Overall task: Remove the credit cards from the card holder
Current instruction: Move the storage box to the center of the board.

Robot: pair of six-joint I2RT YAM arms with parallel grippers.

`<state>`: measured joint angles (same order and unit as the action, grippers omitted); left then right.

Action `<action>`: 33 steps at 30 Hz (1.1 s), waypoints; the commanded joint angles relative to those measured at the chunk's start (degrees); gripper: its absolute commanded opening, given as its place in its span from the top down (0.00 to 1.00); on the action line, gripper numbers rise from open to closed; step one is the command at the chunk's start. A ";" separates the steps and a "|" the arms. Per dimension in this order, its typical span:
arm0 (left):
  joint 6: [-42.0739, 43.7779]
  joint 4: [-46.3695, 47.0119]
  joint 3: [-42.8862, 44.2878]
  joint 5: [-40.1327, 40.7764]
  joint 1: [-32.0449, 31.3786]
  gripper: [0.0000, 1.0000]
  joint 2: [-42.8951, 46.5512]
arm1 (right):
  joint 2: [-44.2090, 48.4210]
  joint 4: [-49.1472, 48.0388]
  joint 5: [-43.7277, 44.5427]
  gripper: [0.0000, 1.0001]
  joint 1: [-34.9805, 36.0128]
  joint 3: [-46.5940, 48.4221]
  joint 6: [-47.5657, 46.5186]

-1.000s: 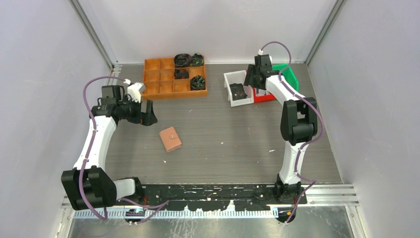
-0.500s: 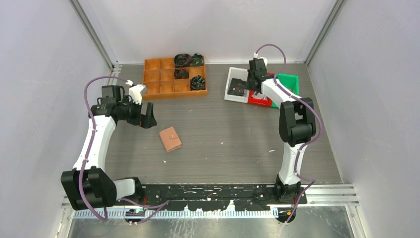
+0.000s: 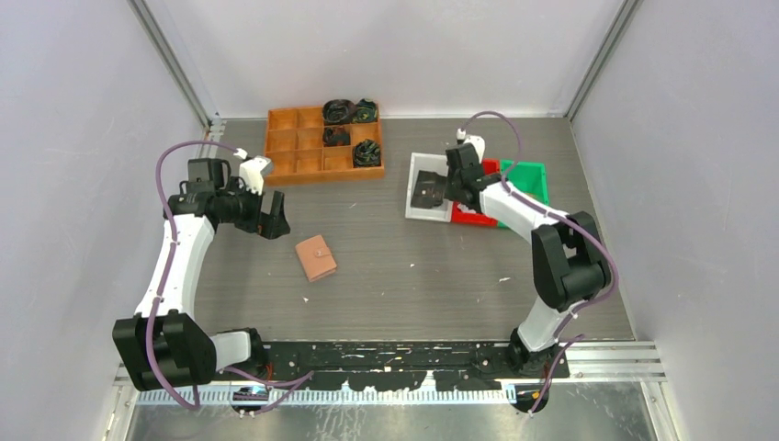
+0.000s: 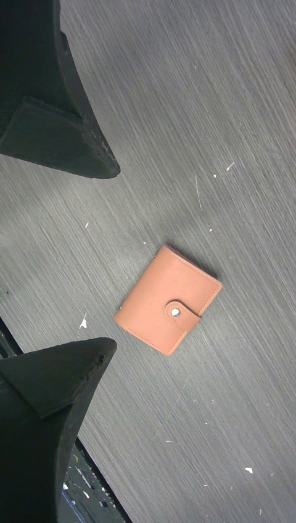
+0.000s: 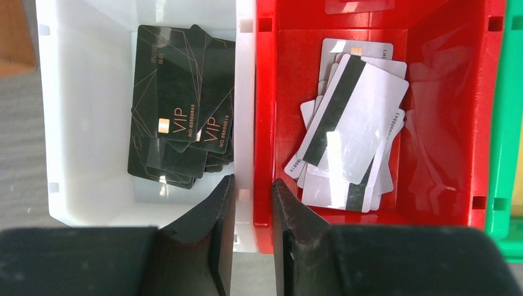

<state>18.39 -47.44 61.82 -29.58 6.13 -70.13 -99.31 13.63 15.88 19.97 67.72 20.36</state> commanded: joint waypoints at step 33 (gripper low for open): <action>1.78 -3.26 2.86 0.24 0.35 0.00 3.60 | 1.90 0.34 15.48 0.97 24.06 0.40 10.61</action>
<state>19.62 -50.65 62.59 -29.34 6.13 -68.20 -95.39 16.95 28.58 43.92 63.29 32.67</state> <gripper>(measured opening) 0.995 0.284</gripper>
